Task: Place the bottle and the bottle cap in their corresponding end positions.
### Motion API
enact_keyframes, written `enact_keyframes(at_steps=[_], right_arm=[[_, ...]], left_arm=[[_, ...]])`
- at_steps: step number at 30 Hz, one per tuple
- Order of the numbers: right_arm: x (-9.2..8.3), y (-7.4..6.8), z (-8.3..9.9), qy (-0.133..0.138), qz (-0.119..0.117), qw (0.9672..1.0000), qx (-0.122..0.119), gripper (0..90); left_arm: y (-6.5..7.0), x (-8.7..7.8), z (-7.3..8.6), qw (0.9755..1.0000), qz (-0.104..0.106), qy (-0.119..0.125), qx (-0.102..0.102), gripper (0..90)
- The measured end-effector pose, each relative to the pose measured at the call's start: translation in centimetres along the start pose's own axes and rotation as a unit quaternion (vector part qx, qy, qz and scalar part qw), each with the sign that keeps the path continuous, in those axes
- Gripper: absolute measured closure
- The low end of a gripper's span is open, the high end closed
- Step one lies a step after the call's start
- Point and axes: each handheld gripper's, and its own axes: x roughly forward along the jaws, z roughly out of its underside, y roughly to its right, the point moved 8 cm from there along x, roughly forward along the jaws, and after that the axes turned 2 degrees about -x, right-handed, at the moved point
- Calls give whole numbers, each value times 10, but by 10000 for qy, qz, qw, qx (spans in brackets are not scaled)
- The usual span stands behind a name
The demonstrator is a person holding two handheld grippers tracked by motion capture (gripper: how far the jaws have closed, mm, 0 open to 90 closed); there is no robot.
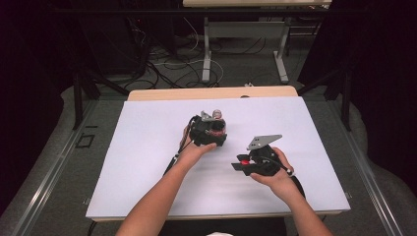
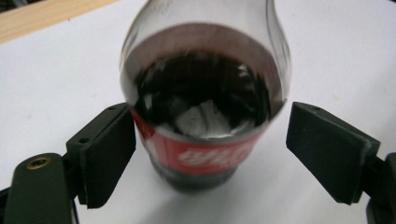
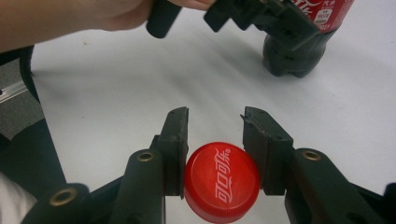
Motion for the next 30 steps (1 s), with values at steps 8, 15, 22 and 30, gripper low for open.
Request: enact_keyframes(at_steps=[8,15,22,30], right_arm=[[9,0,-2,-130,-43,9998,-110,613],[19,-1,-10,-83,-45,9999,-84,613],[30,-1,-19,-106,-60,9997,-193,613],[47,-5,-24,-219,-106,9992,-304,612]], left_arm=[[-7,-28,10,9995,137,90,-263,4],[-12,-58,24,9992,138,139,-353,5],[-12,-89,40,9987,143,345,-360,5],[-15,-118,53,9967,92,609,-530,5]])
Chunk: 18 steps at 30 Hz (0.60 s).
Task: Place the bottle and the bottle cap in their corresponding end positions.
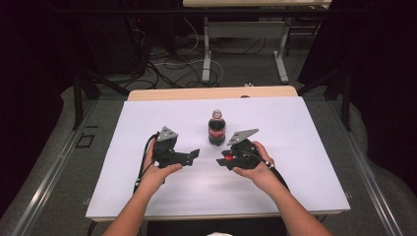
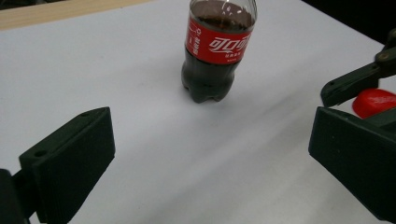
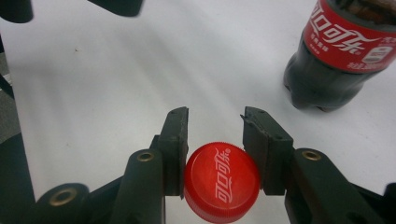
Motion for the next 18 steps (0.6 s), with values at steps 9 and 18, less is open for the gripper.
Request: enact_keyframes(at_steps=[9,18], right_arm=[[26,-5,3,-43,-37,9999,111,612],[49,-13,22,-229,-82,9994,232,611]], left_arm=[[-11,-16,6,9998,-46,146,-163,5],[-11,-22,8,9999,-61,39,-110,5]])
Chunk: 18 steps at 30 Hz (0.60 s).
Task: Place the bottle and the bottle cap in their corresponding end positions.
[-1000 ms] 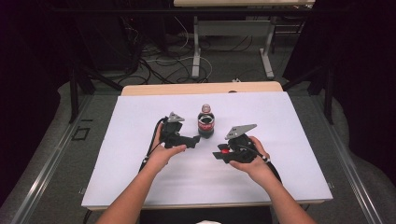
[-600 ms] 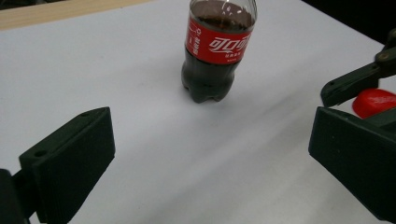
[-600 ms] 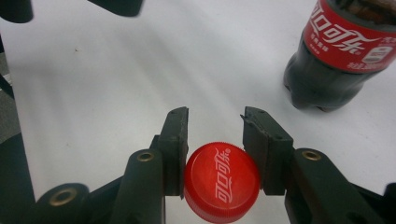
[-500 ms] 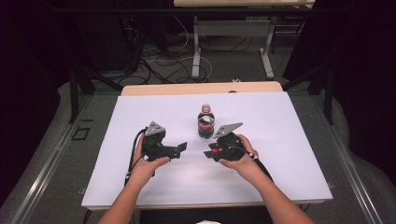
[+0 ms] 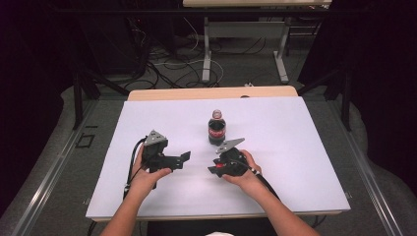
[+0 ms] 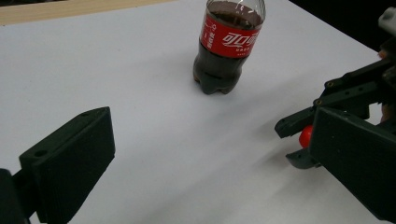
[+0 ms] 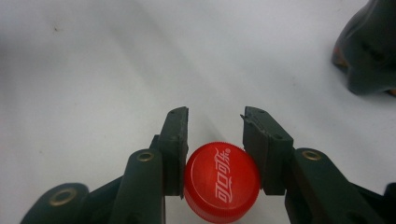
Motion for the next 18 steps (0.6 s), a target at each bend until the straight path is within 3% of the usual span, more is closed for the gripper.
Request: enact_keyframes(at_steps=[5,7,12,18], right_arm=[[9,0,5,35,28,9999,-132,611],[11,1,8,-30,87,10000,1,611],[16,5,7,78,111,9999,-67,610],[21,6,8,11,146,9999,26,609]], left_arm=[[-2,-1,-1,10000,-25,64,-28,5],[-2,-1,-1,9999,-6,97,-35,5],[-3,-1,-1,9999,-4,138,-101,6],[-5,-2,0,9999,-4,101,-87,6]])
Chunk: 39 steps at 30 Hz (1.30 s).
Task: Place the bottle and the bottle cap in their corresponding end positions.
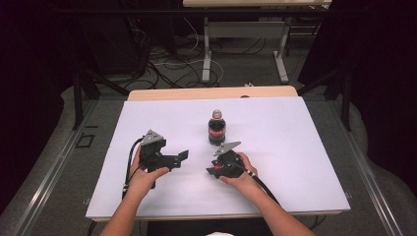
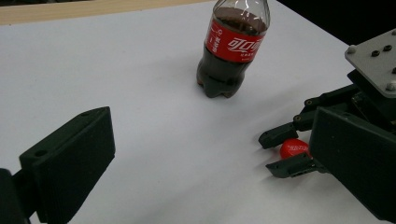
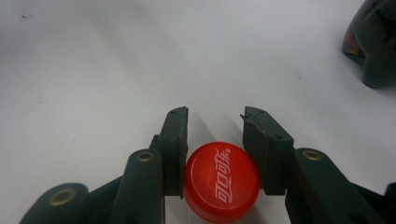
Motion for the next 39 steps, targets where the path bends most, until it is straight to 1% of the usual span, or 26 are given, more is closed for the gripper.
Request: enact_keyframes(at_steps=[3,4,5,8,11,12,14,15,16,17,19,20,21,22,23,24,25,26,27,31,32,33,35,36,38,39], right_arm=[[1,2,-1,55,-8,10000,-79,604],[1,3,-1,83,-9,9999,-105,594],[1,2,0,37,15,10000,-12,582],[1,3,0,29,46,10000,-20,551],[1,4,-2,135,67,9999,-35,527],[0,4,-1,64,39,10000,38,515],[-2,4,-2,105,-9,9999,-4,492],[-3,5,-3,142,46,9999,61,478],[-4,5,-4,179,37,9998,50,467],[-7,4,-4,149,36,9998,116,450],[-11,7,-6,220,39,9997,112,408],[-14,7,-6,162,9,9996,238,391],[-17,8,-8,269,31,9993,273,390],[-20,10,-8,207,16,9994,261,385],[-22,13,-10,321,74,9992,247,367],[-25,14,-11,314,79,9991,268,360],[-29,17,-13,384,104,9988,275,360],[-32,20,-14,417,107,9985,325,357],[-35,24,-15,493,144,9980,357,349],[-50,41,-16,528,309,9959,670,307],[-55,46,-16,581,375,9950,718,284],[-59,50,-16,597,447,9945,742,262],[-68,57,-14,593,560,9925,907,202],[-74,60,-13,551,589,9919,983,179],[-85,68,-13,659,770,9887,1108,144],[-90,72,-14,738,872,9877,1068,138]], left_arm=[[0,0,0,10000,8,-4,-15,6],[1,1,0,10000,19,18,-66,6],[0,0,0,10000,3,-1,-11,6],[-1,0,0,10000,-3,-13,-5,6],[-1,0,1,10000,-12,-15,-31,6],[-2,0,1,10000,-14,-20,2,6],[-2,1,1,10000,-40,24,-19,6],[-2,1,1,10000,-37,26,-20,6],[-2,1,1,10000,-40,22,-19,6],[-2,1,1,10000,-51,32,-8,6],[-3,1,1,10000,-59,29,-55,6],[-3,1,2,10000,-49,12,-79,6],[-4,1,2,10000,-58,12,-75,6],[-5,1,2,10000,-57,-49,-46,6],[-5,2,2,9999,-77,25,-65,6],[-5,2,2,9999,-55,-12,-89,6],[-5,2,3,9999,-69,-35,-104,6],[-6,1,3,9999,-90,-33,-71,6],[-6,2,3,9999,-95,16,-128,6],[-10,1,4,9998,-107,-34,-136,6],[-11,1,4,9998,-131,-66,-125,6],[-11,2,4,9997,-151,-6,-186,6],[-14,1,5,9997,-177,-31,-172,6],[-15,1,5,9996,-172,-48,-226,6],[-16,0,5,9995,-175,-61,-241,6],[-18,1,5,9995,-224,4,-244,6]])
